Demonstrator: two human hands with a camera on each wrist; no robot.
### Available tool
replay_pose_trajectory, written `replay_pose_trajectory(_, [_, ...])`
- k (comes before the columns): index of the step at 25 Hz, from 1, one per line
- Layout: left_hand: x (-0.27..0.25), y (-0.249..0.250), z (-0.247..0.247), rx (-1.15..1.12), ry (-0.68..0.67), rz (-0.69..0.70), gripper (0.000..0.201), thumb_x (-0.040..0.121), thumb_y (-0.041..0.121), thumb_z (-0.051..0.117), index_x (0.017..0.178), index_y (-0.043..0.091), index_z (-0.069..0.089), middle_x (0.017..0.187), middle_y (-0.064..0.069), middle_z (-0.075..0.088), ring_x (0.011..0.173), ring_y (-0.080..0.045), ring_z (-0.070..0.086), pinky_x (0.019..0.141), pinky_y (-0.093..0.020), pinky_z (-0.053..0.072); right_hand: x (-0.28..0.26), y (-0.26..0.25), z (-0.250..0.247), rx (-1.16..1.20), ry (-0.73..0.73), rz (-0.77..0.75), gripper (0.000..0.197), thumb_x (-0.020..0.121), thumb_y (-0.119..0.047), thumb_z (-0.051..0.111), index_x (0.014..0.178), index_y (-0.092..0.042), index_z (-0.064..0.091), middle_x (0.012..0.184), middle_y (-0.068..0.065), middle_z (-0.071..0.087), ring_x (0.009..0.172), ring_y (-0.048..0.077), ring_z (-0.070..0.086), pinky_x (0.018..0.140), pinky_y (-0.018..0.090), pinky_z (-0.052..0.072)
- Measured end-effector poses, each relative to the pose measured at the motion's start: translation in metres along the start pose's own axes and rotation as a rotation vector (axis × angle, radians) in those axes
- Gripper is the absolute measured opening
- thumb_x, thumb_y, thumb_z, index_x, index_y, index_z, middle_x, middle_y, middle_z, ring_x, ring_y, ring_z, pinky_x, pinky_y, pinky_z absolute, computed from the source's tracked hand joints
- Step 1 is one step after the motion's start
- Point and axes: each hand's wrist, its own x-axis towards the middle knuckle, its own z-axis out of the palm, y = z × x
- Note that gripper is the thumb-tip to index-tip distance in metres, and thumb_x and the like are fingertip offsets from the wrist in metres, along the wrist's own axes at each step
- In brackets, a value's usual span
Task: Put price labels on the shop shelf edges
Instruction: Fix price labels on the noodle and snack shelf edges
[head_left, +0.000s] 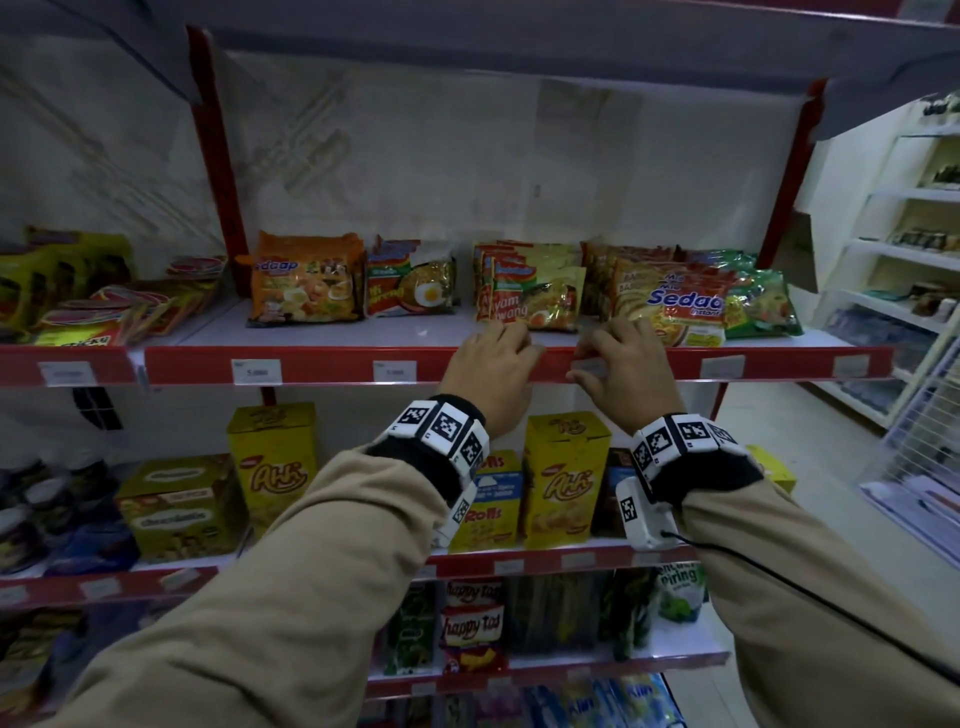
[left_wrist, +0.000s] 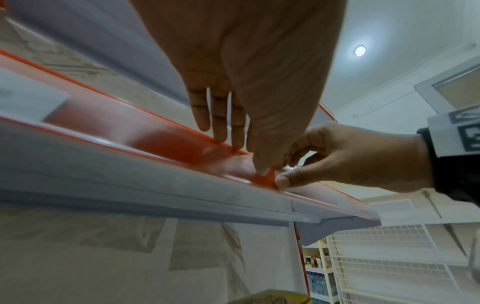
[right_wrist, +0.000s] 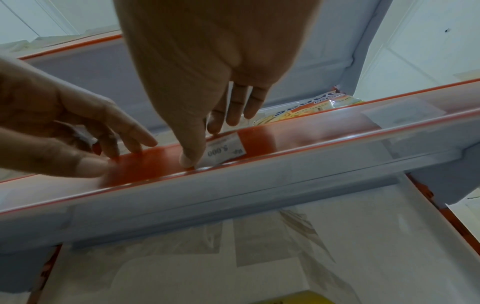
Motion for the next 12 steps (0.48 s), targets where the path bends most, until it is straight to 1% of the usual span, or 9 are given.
replay_pose_trajectory(4, [0.006,0.013,0.007,-0.028,0.049,-0.034,0.041,0.087,0.023,0.054,0.128,0.016,0.051,0.121,-0.006,0.048,0.111,-0.026,0.042,0.088,-0.036,0.036,0.0,0.013,0.005,0.076,0.019,-0.037,0.034,0.075,-0.033,0.076,0.095,-0.009,0.062,0.1,0.011,0.055,0.096,0.03,0.046,0.084,0.038,0.039])
replay_pose_trajectory(9, [0.013,0.019,0.013,-0.079,0.1,-0.081,0.032,0.088,0.021,0.055,0.12,0.012,0.055,0.119,-0.008,0.051,0.108,-0.027,0.044,0.086,-0.034,0.034,0.0,0.018,0.008,0.128,0.031,-0.101,0.032,0.076,-0.029,0.075,0.094,-0.009,0.059,0.098,0.01,0.056,0.095,0.028,0.047,0.082,0.035,0.04])
replay_pose_trajectory(12, [0.016,0.021,0.016,-0.123,0.131,-0.098,0.025,0.088,0.021,0.056,0.11,0.011,0.058,0.112,-0.008,0.053,0.104,-0.027,0.046,0.082,-0.033,0.035,0.003,0.02,0.007,0.099,0.007,-0.159,0.03,0.078,-0.03,0.074,0.096,-0.01,0.06,0.097,0.01,0.059,0.096,0.029,0.048,0.083,0.035,0.038])
